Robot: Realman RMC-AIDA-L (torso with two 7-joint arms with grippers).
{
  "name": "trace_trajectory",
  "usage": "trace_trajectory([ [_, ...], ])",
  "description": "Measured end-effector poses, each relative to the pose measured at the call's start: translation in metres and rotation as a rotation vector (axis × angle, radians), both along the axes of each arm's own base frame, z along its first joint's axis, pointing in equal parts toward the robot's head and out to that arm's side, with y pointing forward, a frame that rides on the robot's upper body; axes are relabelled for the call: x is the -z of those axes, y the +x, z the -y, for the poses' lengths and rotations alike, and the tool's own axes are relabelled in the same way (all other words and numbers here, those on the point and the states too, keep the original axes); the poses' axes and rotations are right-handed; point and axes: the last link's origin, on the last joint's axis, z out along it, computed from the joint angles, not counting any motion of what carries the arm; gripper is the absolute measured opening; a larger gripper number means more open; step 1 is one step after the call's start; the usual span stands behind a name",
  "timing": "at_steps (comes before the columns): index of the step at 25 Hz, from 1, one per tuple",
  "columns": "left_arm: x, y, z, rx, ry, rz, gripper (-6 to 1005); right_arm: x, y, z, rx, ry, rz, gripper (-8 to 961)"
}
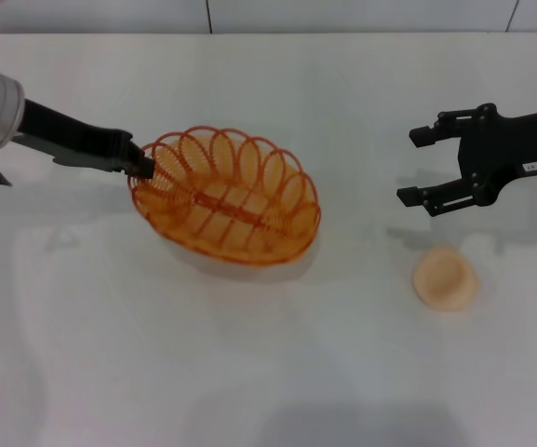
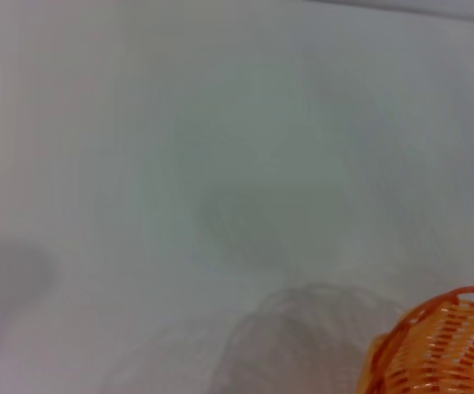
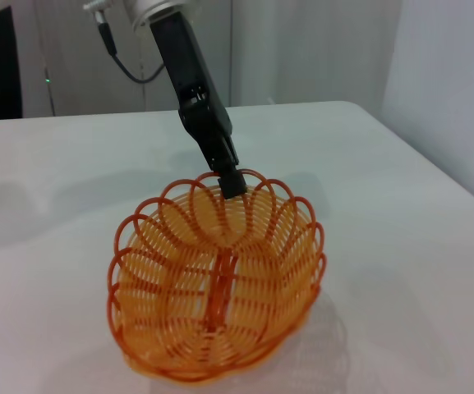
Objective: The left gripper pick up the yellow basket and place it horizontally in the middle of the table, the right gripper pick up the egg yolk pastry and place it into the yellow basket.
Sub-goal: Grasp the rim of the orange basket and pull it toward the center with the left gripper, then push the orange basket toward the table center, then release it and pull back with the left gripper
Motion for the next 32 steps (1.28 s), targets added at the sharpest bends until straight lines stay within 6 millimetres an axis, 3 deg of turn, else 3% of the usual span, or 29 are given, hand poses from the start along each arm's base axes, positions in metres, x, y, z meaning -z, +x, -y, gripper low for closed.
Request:
trace_trajectory([
  [9,0.019,0.012,-0.007,-0.152,0.031,0.009,73,0.002,0.001,0.001,-0.037,0.016,0.007,830],
  [18,0.058,0.043,0.000,-0.210,-0.060,0.074,72,-0.001,0.007,0.005,-0.052,0.032,0.018,830],
  [32,0.062,0.029,0.001,-0.315,-0.015,0.083,71,-0.006,0.012,0.012,-0.061,0.050,0.024,830],
])
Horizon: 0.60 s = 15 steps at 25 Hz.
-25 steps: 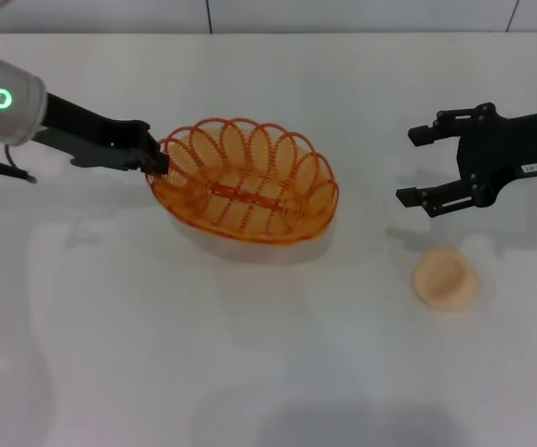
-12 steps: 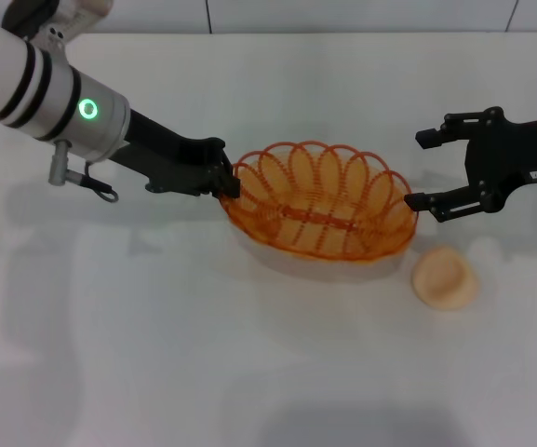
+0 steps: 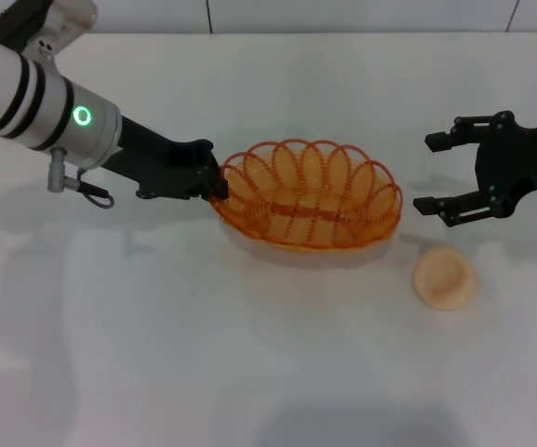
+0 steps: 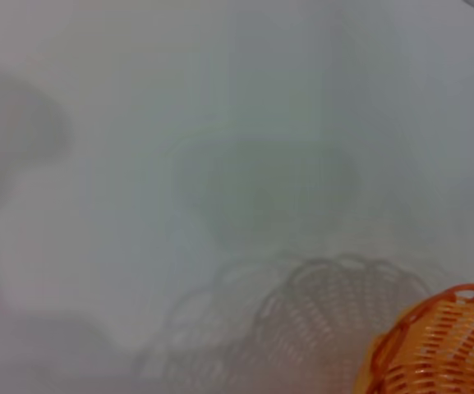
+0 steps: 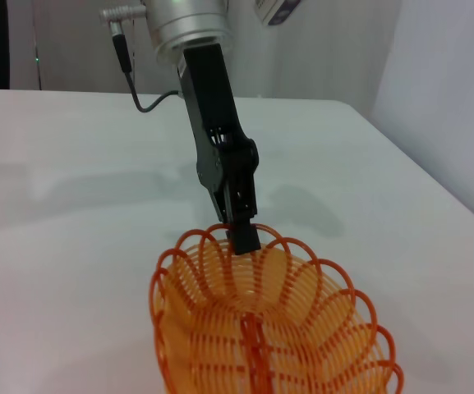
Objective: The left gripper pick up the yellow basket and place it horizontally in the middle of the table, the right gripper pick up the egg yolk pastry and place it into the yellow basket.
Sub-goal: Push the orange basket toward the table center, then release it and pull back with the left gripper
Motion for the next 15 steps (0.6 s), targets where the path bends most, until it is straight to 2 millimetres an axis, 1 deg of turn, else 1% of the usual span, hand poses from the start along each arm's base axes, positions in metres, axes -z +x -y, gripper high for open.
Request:
trace_trajectory([
  [10,0.0044,-0.0013,0.0008,-0.021,0.004,0.018,72,0.0027,-0.0023,-0.0005,-0.015,0.000,0.003,829],
  [15,0.0039,0.0021,-0.0013,0.000,0.005,0.022,72,0.0023,-0.0010,-0.0002,-0.011,0.003,0.002,829],
])
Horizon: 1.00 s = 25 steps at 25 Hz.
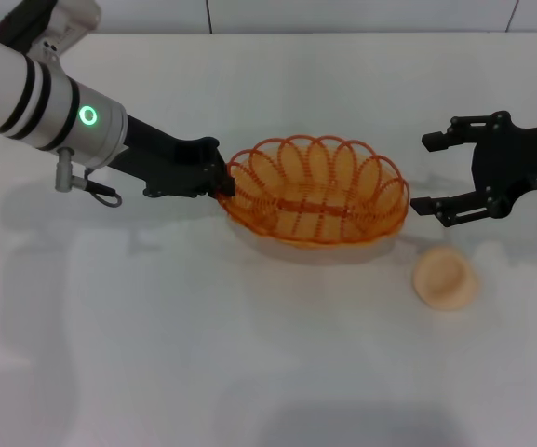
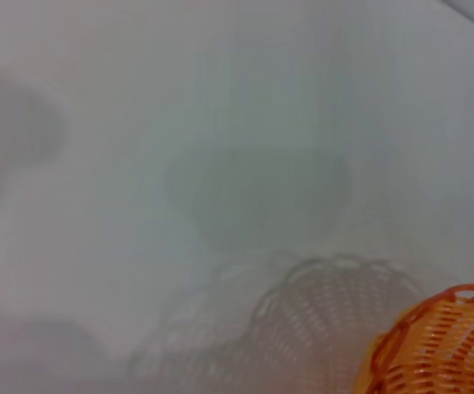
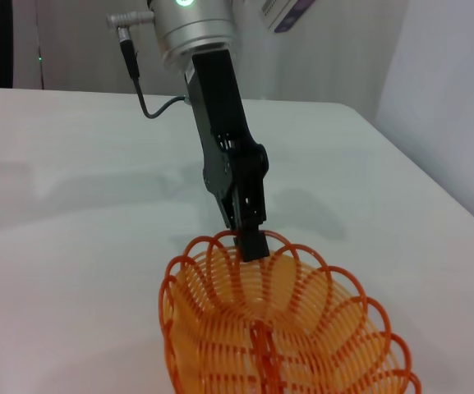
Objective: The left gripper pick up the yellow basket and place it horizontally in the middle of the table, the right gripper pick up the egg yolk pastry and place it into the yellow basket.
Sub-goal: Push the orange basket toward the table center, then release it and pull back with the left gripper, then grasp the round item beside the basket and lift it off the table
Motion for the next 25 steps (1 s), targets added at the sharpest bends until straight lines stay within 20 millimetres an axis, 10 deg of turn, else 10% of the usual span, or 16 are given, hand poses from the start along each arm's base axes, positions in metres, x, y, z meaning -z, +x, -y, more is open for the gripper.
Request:
trace_trajectory([
  [6,0.000,0.004,-0.001,0.011,-0.002,0.018,73,0.000,0.001,0.000,0.002,0.002,0.001,829],
  [25,-0.036,-0.013,0.000,0.148,0.023,0.069,670,0.000,0.004,0.000,0.015,0.016,-0.009,830],
])
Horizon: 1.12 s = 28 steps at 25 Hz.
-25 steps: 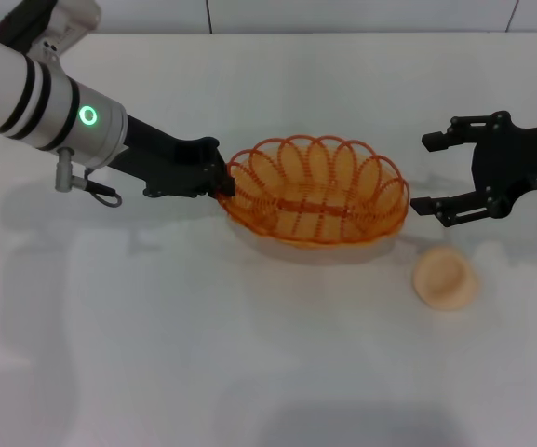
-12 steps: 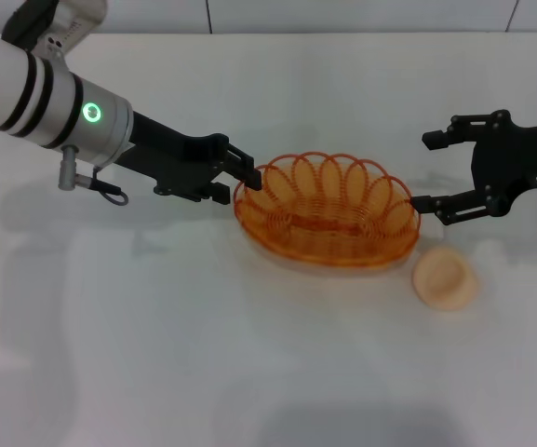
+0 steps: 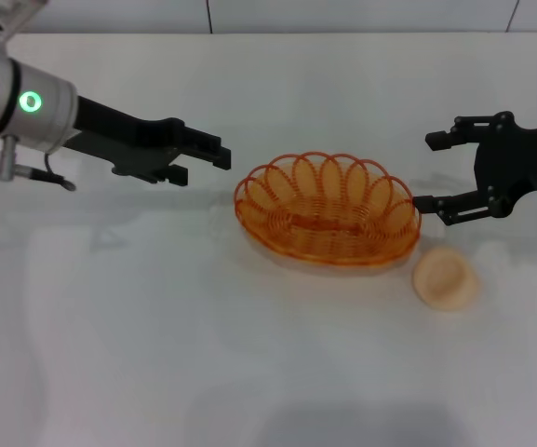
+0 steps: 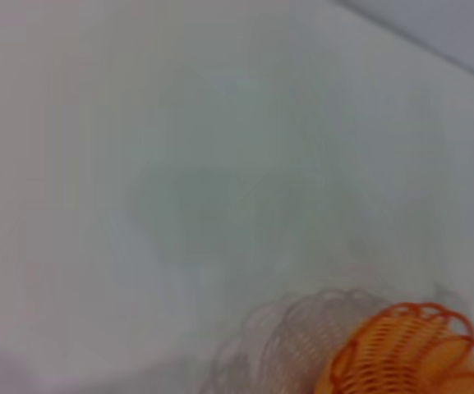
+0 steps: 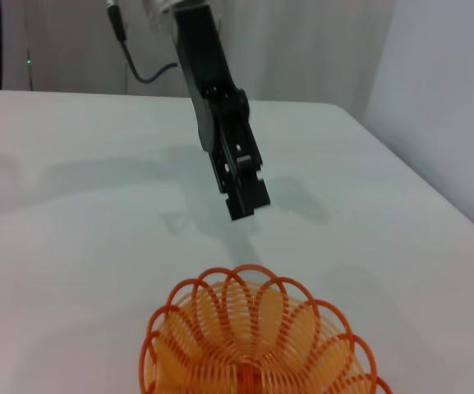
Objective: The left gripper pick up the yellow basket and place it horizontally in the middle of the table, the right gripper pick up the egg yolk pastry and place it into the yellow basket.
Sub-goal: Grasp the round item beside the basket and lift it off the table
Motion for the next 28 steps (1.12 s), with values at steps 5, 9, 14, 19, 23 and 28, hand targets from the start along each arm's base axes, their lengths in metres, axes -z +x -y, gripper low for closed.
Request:
trace_trajectory([
  [5,-0.010,-0.014,0.008,0.192,0.085,0.076,747,-0.004,0.004,0.001,0.034,0.017,-0.023,829],
  [9,-0.019,-0.019,0.014,0.422,0.136,0.089,828,-0.005,0.011,0.006,0.064,0.019,-0.032,829],
  [14,-0.032,-0.025,0.018,0.606,0.125,0.036,886,-0.005,0.018,0.012,0.096,0.012,-0.043,829],
  [19,-0.043,-0.032,0.029,0.786,0.124,-0.010,889,-0.005,0.023,0.017,0.117,0.010,-0.060,828],
  [23,-0.053,-0.041,0.046,0.937,0.147,-0.005,890,-0.008,0.024,0.021,0.125,-0.001,-0.080,828],
  [28,-0.058,-0.054,0.075,1.110,0.167,0.053,890,-0.009,0.026,0.024,0.132,-0.008,-0.098,828],
])
